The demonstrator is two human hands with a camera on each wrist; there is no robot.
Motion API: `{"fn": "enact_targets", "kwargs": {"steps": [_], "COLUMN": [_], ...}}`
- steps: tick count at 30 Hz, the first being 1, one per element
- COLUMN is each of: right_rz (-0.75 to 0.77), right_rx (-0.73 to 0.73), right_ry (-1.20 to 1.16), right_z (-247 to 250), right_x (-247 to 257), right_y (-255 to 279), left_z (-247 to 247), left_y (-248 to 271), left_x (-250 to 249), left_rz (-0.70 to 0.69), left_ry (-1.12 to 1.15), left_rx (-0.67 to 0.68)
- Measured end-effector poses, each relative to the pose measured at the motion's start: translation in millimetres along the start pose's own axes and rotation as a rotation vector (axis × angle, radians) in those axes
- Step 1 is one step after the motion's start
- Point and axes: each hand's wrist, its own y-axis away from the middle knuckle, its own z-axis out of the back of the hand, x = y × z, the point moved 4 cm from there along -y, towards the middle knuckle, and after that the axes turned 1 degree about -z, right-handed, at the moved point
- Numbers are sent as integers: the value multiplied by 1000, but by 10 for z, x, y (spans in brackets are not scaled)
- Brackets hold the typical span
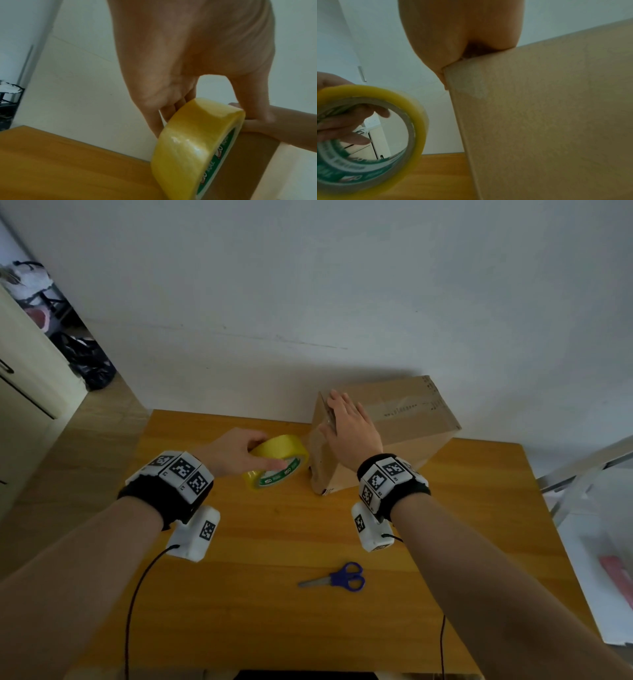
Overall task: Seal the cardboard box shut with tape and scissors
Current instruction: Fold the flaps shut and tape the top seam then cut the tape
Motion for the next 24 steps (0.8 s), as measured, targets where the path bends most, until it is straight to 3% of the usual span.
{"fn": "enact_targets", "kwargs": {"steps": [13,20,24], "right_rz": [36,8,-1], "right_rx": [-40,-233,-224], "right_ry": [-47,-16,-13], "right_z": [266,315,106], "right_x": [21,46,-7], "right_y": [372,851,1149], "left_z": [-241,-346,-390], "left_y": [-43,61,140], "left_x": [-154,-150,-169], "left_rz": [-32,-35,-44], "left_ry": [-72,-131,-115], "left_rx": [-80,-160,-189]}}
